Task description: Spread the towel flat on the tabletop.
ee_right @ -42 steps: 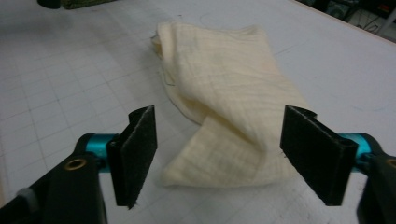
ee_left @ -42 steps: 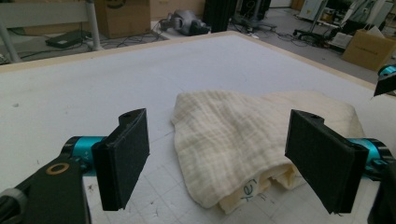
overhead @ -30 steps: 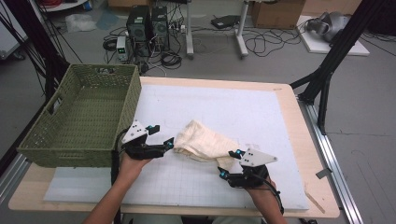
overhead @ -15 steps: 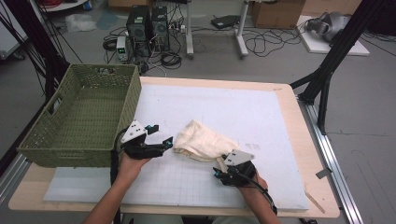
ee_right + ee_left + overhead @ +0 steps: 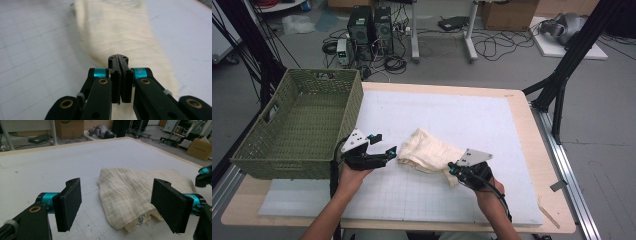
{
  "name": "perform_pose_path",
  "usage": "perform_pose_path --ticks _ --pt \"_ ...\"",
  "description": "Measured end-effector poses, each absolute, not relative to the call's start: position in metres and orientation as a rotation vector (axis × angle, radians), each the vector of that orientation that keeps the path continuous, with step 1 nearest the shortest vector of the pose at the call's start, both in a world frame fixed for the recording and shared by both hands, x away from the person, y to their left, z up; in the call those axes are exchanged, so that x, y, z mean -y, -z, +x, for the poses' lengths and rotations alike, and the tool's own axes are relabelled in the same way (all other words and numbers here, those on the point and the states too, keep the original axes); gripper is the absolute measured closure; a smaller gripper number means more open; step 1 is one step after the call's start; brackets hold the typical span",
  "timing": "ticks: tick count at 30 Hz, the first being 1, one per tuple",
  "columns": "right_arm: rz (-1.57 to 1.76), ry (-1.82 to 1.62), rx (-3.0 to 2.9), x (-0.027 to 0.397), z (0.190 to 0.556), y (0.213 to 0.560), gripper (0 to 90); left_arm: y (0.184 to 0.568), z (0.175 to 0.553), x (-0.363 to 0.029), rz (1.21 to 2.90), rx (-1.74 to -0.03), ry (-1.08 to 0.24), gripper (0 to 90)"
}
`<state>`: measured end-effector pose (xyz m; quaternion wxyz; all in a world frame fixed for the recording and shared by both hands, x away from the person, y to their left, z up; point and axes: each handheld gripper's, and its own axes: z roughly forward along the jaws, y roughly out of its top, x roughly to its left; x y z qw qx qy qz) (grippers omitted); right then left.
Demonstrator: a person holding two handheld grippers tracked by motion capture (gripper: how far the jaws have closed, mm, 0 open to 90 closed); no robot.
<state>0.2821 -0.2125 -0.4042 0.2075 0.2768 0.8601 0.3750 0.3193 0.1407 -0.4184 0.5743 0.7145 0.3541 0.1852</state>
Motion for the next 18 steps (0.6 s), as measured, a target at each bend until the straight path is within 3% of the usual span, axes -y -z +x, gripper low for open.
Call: perform_pose_path --ticks 3,7,12,14,16,18 --pt "0.776 -1.124 -2.403 0.218 0.286 0.4 88.4 0.419 0.319 -0.14 1.681 -0.826 -0.43 25.0" --pt "0.723 -1.118 -2.472 0.207 0.283 0.408 68.8 0.42 0.319 -0.139 1.684 -0.828 -0.427 25.0" --pt "0.707 -0.937 -2.513 0.192 0.282 0.431 62.6 0.419 0.319 -0.139 1.684 -0.827 -0.43 25.1" --pt "0.744 -0.882 -2.517 0.191 0.283 0.438 67.7 0.419 0.319 -0.139 1.686 -0.826 -0.428 25.1" --pt "0.762 -0.927 -2.535 0.193 0.284 0.438 84.1 0.42 0.319 -0.139 1.685 -0.828 -0.428 25.2" --pt "0.73 -0.889 -2.537 0.192 0.283 0.436 88.1 0.42 0.319 -0.139 1.685 -0.828 -0.429 25.3"
